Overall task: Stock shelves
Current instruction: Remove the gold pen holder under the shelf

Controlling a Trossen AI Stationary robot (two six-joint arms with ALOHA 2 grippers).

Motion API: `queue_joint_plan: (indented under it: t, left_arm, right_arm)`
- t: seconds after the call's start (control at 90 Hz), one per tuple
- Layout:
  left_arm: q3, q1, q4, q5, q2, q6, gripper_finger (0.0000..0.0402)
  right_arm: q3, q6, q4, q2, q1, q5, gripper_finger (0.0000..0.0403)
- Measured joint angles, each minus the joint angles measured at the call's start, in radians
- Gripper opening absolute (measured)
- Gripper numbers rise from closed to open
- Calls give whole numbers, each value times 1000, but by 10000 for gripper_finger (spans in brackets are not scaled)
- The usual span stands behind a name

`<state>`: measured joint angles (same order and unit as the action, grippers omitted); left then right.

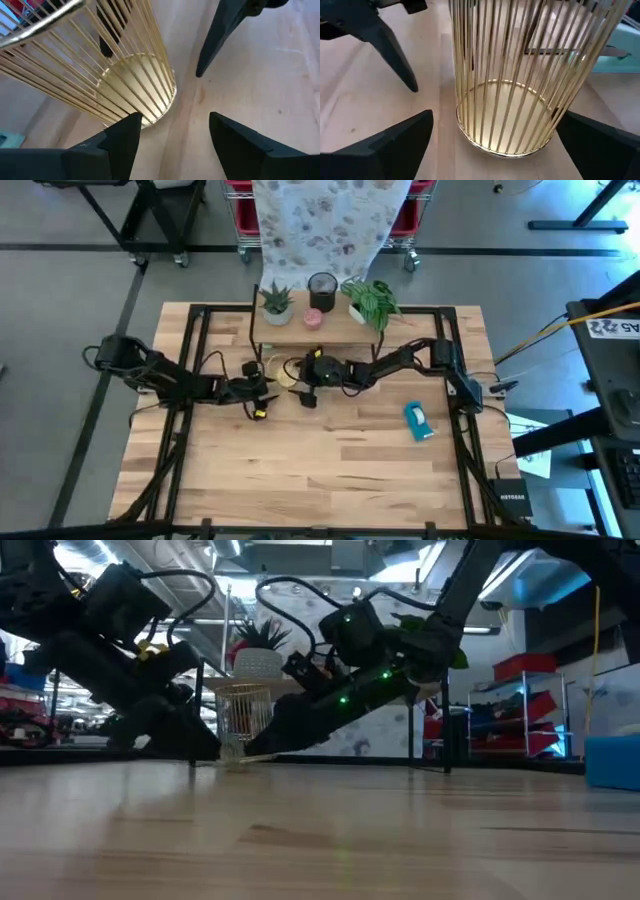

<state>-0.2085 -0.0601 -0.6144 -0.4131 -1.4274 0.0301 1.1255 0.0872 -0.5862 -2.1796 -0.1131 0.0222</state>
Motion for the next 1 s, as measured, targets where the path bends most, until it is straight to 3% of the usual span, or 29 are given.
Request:
queue_joint_plan:
  t: [0.178, 0.411, 0.656, 0.811, 1.0]
  left_arm:
    - [0, -10, 24, 91, 0, -63, 220]
    - [-3, -79, 116, 92, 1, -175, 220]
    - [-4, -128, 199, -27, 25, -258, 220]
    - [0, -128, 224, -119, 60, -185, 220]
    - [0, -128, 222, -125, 90, -169, 220]
  right_arm:
    - [3, -18, 90, 1, 17, 36, 399]
    - [5, -71, 192, 7, 56, 27, 399]
    - [5, -130, 262, 28, 98, -178, 399]
    - [0, -111, 297, 63, 80, -179, 399]
    - [-2, -107, 377, 98, 73, -140, 399]
